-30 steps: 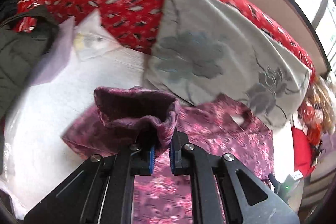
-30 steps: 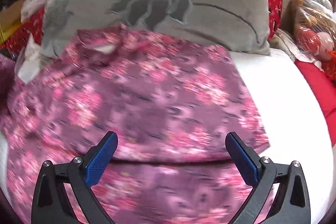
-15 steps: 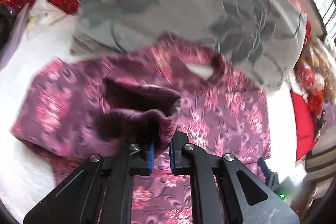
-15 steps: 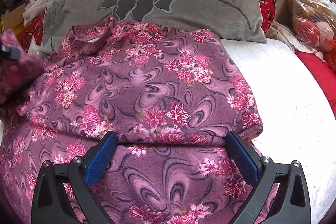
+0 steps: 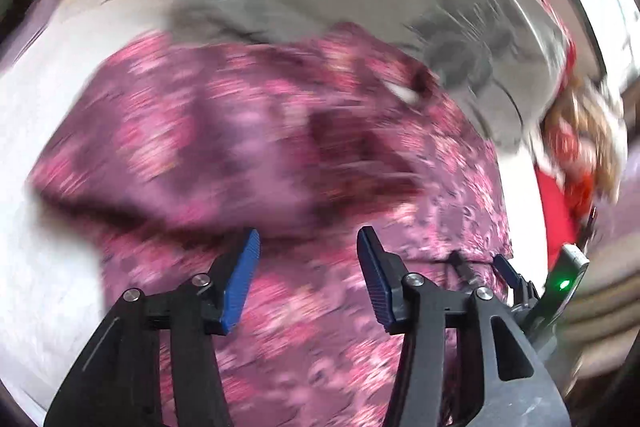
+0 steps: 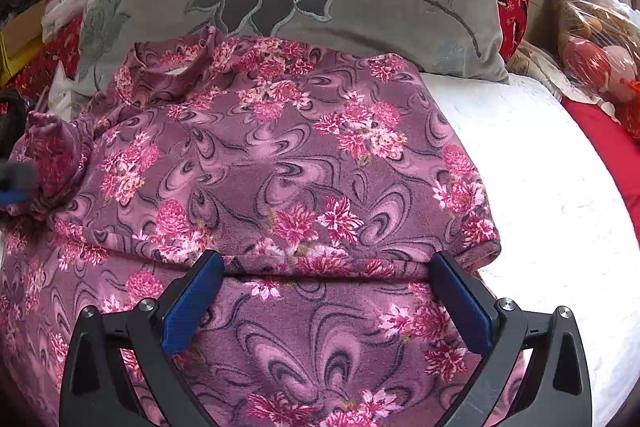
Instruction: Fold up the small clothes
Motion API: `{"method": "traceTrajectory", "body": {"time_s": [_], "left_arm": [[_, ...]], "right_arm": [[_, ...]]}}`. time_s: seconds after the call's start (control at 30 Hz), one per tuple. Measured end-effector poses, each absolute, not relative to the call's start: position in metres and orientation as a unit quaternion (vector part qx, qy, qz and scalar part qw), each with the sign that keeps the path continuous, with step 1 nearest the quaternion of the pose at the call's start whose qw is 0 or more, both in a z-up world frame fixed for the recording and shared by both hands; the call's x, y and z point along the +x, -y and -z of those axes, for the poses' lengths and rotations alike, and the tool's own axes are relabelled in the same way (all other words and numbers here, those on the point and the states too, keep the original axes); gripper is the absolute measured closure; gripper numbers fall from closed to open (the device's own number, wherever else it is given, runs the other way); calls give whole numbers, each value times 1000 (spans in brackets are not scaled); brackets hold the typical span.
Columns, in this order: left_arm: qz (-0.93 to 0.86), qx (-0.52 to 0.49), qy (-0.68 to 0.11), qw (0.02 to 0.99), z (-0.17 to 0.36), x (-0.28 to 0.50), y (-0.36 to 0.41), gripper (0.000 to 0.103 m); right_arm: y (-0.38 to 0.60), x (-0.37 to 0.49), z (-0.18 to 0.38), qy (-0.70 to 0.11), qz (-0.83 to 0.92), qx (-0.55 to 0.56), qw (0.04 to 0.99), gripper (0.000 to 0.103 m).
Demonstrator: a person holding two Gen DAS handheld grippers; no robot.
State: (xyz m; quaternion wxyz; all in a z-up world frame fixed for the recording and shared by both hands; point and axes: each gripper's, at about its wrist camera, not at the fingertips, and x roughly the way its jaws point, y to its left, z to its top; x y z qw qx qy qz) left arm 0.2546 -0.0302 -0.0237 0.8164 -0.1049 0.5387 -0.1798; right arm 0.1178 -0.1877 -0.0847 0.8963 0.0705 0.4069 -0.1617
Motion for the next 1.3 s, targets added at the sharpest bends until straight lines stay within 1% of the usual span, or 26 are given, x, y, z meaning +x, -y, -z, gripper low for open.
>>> {"method": "traceTrajectory", "body": {"time_s": [0.13, 0.17, 0.23, 0.37, 0.43, 0.5, 0.53, 0.57, 0.6, 0.63, 0.67, 0.77, 0.8, 0.83, 1.0, 1.03, 1.07, 1.13, 1.17, 1.2, 1.27, 1.3], "left_arm": [[141, -165, -569, 793, 56, 257, -17, 54], [137, -187, -585, 777, 71, 260, -25, 56], [143, -210, -584, 771, 79, 261, -29, 56], [151, -211, -578, 774, 79, 261, -28, 56], [153, -206, -575, 777, 79, 259, -28, 56], [156, -202, -573, 779, 80, 258, -29, 56], [157, -201, -572, 779, 80, 258, -28, 56], [158, -203, -572, 779, 81, 257, -28, 56], [158, -204, -572, 778, 81, 257, -29, 56], [159, -204, -573, 778, 82, 260, -25, 56], [158, -206, -573, 777, 82, 261, -26, 56], [155, -211, -573, 777, 83, 261, -26, 56], [154, -211, -572, 777, 83, 261, -25, 56], [154, -210, -572, 778, 83, 262, -24, 56], [150, -206, -570, 781, 83, 261, -25, 56], [150, -205, -570, 781, 83, 261, -24, 55], [148, -203, -570, 782, 83, 261, -23, 55], [145, -201, -570, 783, 84, 261, -21, 55], [144, -200, -570, 784, 84, 261, -20, 54], [144, -197, -570, 785, 83, 261, -19, 54], [145, -192, -569, 786, 82, 261, -17, 53], [146, -190, -568, 787, 80, 262, -17, 53]], "right_arm": [[160, 127, 56, -368, 104, 106, 918, 1], [149, 133, 50, -365, 84, 107, 921, 0], [127, 146, 46, -371, 51, 100, 922, 0], [99, 181, 50, -385, 43, 76, 919, 0], [95, 196, 55, -395, 38, 89, 914, 1], [92, 210, 60, -405, 27, 108, 907, 5], [92, 214, 62, -408, 20, 114, 906, 10], [92, 217, 62, -411, 7, 121, 903, 31], [93, 221, 63, -417, -9, 131, 900, 62], [95, 223, 64, -422, -21, 140, 895, 78], [97, 223, 63, -422, -26, 147, 894, 97], [116, 210, 47, -388, -32, 169, 905, 98], [126, 205, 43, -380, -24, 179, 907, 102], [138, 201, 39, -373, -17, 190, 908, 103], [205, 180, 26, -349, 24, 248, 903, 103], [213, 179, 30, -357, 24, 267, 895, 98], [216, 178, 34, -365, 28, 276, 888, 95], [207, 182, 41, -377, 11, 271, 886, 94], [200, 183, 44, -384, 4, 265, 885, 89], [189, 188, 50, -392, -6, 261, 882, 77], [165, 199, 61, -405, -31, 262, 875, 62], [159, 199, 65, -411, -38, 259, 873, 61]]}}
